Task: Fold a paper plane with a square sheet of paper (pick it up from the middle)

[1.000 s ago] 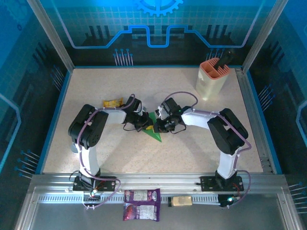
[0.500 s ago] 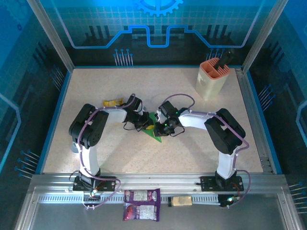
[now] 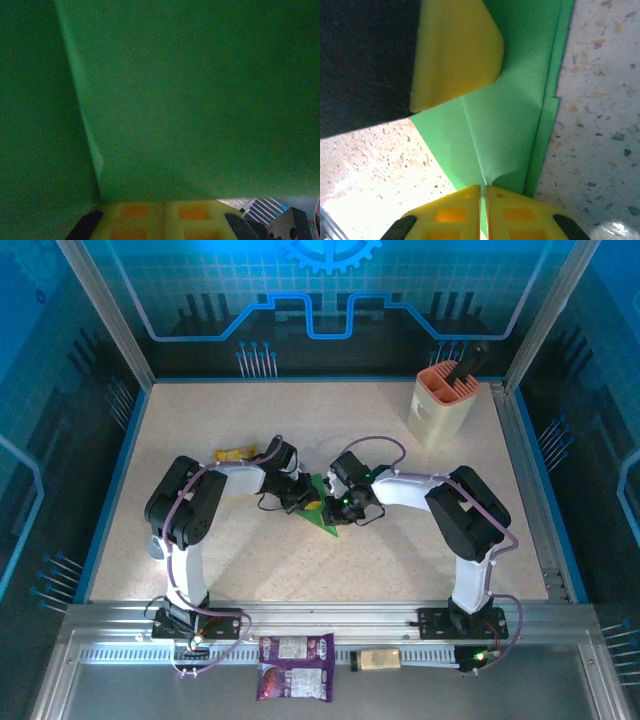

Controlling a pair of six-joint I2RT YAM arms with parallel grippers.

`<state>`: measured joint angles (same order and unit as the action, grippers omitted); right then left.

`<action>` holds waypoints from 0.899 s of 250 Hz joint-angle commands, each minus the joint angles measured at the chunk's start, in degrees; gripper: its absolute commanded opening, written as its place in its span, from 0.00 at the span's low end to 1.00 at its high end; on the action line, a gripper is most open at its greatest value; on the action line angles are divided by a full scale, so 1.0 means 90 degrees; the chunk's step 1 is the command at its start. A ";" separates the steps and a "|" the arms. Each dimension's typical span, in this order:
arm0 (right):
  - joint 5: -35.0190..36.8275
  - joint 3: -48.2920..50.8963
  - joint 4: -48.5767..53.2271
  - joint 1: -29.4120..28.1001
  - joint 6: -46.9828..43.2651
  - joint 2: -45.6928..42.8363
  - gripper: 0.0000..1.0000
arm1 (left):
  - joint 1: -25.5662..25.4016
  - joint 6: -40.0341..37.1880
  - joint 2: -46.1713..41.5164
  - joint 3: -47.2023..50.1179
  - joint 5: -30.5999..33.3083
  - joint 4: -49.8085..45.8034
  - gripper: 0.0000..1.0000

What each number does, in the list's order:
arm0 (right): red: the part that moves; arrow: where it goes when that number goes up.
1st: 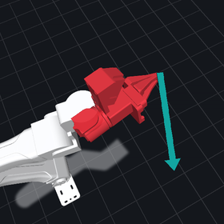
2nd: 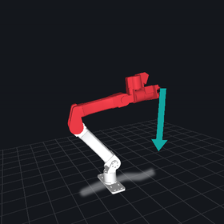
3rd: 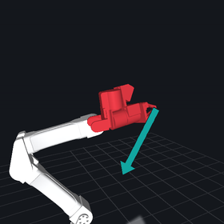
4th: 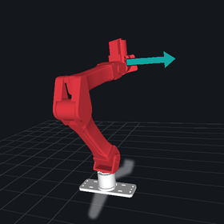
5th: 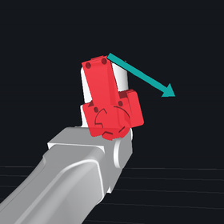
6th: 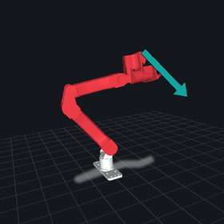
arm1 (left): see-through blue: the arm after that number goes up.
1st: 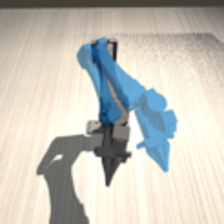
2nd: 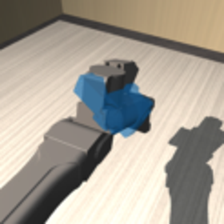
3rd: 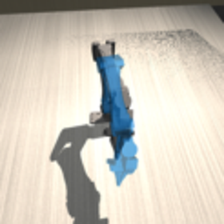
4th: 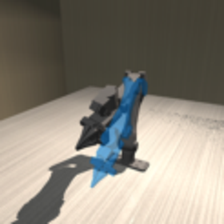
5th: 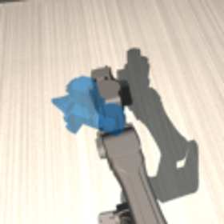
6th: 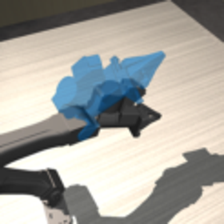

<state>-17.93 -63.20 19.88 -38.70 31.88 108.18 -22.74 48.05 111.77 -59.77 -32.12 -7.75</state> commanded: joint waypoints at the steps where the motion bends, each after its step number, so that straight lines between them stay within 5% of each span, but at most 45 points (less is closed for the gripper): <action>1: 0.0271 -0.0130 0.0386 -0.0065 -0.0153 -0.0098 0.13 | 0.0007 0.0054 0.0518 0.0223 0.1040 -0.1009 0.05; 225: 0.0196 0.0760 0.0935 -0.0047 -0.0436 -0.0439 0.14 | 0.0002 -0.0007 0.0628 0.0102 0.1269 -0.1276 0.05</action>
<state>-16.47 -60.05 20.34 -38.70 29.21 105.95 -22.79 48.03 112.25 -60.99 -31.86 -9.69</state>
